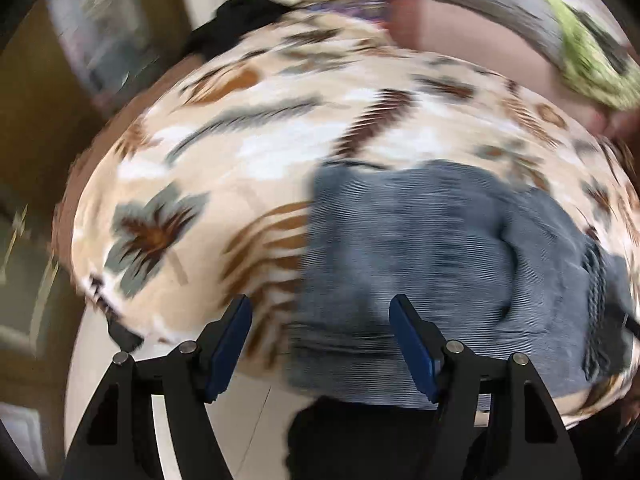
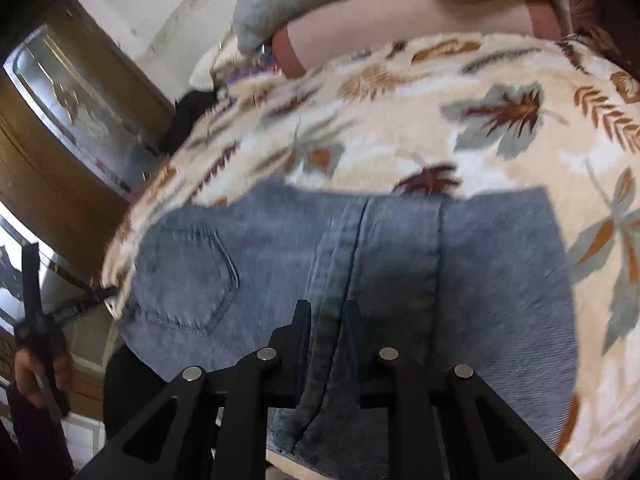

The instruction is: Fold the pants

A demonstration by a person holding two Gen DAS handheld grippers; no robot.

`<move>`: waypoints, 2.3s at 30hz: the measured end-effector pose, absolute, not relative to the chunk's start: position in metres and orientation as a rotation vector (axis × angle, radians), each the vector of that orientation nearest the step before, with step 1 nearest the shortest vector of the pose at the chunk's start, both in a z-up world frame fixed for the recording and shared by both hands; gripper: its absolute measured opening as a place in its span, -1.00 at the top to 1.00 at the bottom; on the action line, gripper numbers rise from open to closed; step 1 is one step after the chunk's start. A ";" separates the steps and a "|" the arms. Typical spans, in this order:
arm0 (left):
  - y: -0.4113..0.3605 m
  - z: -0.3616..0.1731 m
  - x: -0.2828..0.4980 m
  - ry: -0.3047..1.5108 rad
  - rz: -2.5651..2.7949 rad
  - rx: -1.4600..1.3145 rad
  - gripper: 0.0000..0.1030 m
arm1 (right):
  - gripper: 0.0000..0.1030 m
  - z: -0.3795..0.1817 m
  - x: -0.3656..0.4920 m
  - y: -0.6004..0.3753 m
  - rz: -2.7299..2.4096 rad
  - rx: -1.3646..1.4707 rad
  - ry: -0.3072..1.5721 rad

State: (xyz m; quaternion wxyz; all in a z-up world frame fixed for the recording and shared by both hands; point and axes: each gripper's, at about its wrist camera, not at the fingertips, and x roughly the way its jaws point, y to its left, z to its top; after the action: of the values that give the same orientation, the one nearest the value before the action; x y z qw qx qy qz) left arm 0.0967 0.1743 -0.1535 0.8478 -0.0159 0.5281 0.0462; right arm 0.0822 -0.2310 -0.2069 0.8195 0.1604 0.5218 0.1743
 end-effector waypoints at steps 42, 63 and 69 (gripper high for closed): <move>0.220 -0.226 0.089 1.277 -0.197 -0.641 -0.36 | 0.48 -0.181 0.051 -0.174 0.605 0.229 0.979; 0.154 -0.125 0.082 1.023 -0.249 -0.338 0.60 | 0.49 -0.172 0.057 -0.237 0.398 0.369 0.901; 0.093 -0.070 0.076 0.927 -0.373 -0.175 0.60 | 0.49 -0.172 0.057 -0.290 0.241 0.509 0.867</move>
State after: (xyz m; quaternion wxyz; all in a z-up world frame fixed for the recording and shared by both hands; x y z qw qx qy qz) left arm 0.0759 0.0925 -0.0698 0.8741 -0.0840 0.4437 -0.1788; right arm 0.0569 -0.2898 -0.1718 0.8694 0.2435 0.4143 0.1152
